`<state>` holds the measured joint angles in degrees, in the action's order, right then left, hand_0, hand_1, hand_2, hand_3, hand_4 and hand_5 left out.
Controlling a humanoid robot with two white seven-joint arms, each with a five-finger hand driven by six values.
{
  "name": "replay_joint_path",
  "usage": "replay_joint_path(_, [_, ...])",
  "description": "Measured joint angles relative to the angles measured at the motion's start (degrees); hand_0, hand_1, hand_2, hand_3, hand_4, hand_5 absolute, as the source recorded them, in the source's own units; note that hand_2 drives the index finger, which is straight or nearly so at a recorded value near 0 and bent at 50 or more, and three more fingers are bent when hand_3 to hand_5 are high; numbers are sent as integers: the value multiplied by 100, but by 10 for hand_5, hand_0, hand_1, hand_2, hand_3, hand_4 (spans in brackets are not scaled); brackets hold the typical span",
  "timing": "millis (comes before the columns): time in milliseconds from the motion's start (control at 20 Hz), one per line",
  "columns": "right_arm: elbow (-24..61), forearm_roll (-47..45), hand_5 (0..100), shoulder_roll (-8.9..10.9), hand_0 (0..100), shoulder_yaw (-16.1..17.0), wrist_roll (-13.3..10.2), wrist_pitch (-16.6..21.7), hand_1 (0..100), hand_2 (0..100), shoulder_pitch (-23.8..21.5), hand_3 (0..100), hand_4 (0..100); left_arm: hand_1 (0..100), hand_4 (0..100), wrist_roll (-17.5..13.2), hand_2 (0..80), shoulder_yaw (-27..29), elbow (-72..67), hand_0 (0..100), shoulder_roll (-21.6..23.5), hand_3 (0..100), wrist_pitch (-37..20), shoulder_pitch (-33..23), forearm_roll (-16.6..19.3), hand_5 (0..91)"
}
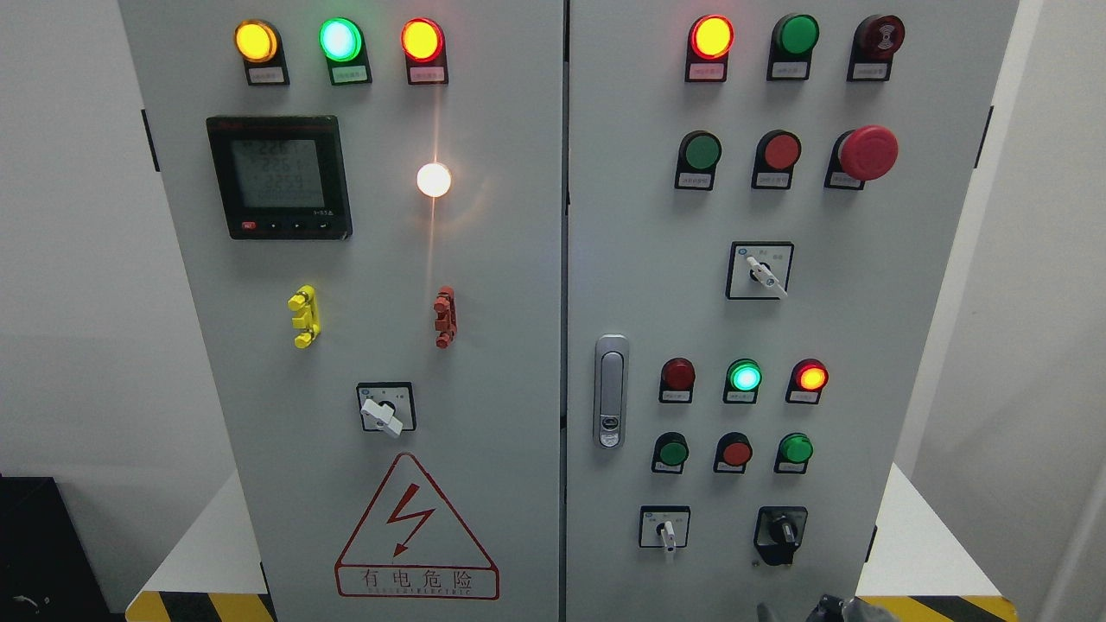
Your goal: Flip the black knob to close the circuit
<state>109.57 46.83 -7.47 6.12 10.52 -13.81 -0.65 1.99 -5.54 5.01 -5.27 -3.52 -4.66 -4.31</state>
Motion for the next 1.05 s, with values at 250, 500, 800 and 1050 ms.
replay_joint_path(250, [301,-2157,43,16,0,-107,-564,545,54,2,-567,113,127,556,0,0,0,0,0,120,0,0,0,0,0,0])
replay_joint_path(500, [478,-3865,0,40,0,-178,-672,1407,23,0,-1138,0,0,556,0,0,0,0,0,120,0,0,0,0,0,0])
replay_joint_path(800, [615,-5173,0,67,0,-238,-173,1930,1,0,-1659,0,0,556,0,0,0,0,0,120,0,0,0,0,0,0])
replay_joint_path(1050, [682,-5695,0,82,0,-272,30,2070,0,0,-1882,0,0,556,0,0,0,0,0,120,0,0,0,0,0,0])
